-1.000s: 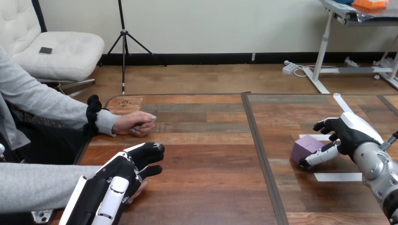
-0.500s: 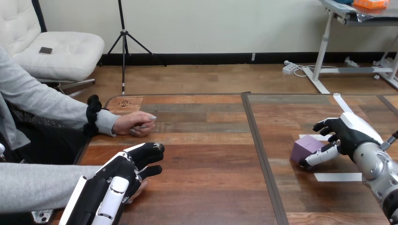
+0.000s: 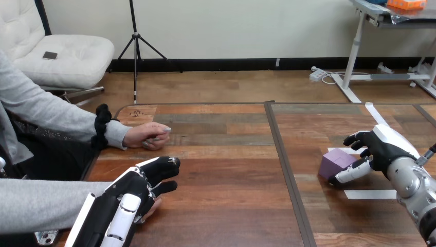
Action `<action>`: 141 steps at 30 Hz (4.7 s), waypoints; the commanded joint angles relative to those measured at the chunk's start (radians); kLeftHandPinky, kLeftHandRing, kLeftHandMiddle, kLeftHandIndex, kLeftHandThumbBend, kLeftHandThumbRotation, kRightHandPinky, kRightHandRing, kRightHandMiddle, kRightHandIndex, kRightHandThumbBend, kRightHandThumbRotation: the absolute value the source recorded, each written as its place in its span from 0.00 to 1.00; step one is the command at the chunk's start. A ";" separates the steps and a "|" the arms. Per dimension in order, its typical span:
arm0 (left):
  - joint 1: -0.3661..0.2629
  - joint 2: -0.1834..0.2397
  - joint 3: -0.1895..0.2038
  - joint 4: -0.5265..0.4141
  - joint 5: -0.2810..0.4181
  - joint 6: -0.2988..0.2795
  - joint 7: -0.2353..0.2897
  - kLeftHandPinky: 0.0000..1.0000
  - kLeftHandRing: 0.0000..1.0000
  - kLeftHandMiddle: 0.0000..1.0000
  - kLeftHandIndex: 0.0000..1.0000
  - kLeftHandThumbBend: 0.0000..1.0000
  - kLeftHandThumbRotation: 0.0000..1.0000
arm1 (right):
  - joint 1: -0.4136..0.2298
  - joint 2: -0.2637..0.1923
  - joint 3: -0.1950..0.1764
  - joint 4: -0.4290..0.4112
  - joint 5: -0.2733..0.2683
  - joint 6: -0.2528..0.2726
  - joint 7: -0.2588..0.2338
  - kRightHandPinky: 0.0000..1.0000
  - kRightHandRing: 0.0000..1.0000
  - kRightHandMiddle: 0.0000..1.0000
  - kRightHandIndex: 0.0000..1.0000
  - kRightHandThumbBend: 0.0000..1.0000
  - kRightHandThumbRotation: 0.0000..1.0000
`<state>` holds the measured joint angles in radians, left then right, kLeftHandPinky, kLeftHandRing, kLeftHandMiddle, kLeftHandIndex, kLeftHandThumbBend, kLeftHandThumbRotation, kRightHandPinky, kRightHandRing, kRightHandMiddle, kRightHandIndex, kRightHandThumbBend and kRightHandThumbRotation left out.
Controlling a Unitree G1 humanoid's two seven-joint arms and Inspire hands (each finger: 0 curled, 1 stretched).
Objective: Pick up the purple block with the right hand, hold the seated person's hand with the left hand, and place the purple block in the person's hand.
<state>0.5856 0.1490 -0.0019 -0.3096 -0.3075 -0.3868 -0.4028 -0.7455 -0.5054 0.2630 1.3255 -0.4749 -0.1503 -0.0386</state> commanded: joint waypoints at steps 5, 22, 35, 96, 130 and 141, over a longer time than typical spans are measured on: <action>-0.052 -0.006 0.007 -0.011 -0.009 -0.021 0.000 0.79 0.83 0.79 0.71 0.52 0.85 | -0.037 0.017 -0.006 -0.008 0.010 -0.010 0.006 0.65 0.78 0.82 0.79 1.00 0.12; -0.046 -0.006 0.002 -0.019 -0.010 -0.016 0.004 0.80 0.83 0.79 0.71 0.51 0.84 | -0.037 0.028 0.002 -0.007 0.004 -0.003 0.010 0.66 0.78 0.82 0.80 1.00 0.14; -0.052 -0.011 0.004 -0.003 -0.014 -0.033 -0.007 0.81 0.83 0.79 0.71 0.50 0.84 | -0.028 0.036 -0.004 -0.009 0.011 -0.018 0.000 0.63 0.76 0.81 0.79 0.98 0.13; -0.036 0.009 0.015 -0.046 -0.102 0.048 -0.044 0.88 0.87 0.80 0.71 0.38 0.40 | -0.082 0.070 0.082 0.003 -0.071 0.079 0.029 0.53 0.67 0.74 0.76 0.92 0.19; -0.034 -0.003 0.013 -0.047 -0.098 0.043 -0.049 0.92 0.87 0.80 0.70 0.32 0.38 | -0.132 0.067 0.107 -0.011 -0.113 0.070 -0.019 0.36 0.46 0.52 0.46 0.78 0.00; -0.026 0.002 0.013 -0.060 -0.098 0.055 -0.045 0.93 0.88 0.81 0.71 0.33 0.38 | -0.148 0.063 0.107 -0.009 -0.122 0.065 -0.002 0.38 0.46 0.51 0.45 0.78 0.00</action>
<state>0.5889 0.1496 0.0103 -0.3209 -0.4013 -0.3303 -0.4478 -0.8018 -0.4407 0.3611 1.3257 -0.5931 -0.0749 -0.0388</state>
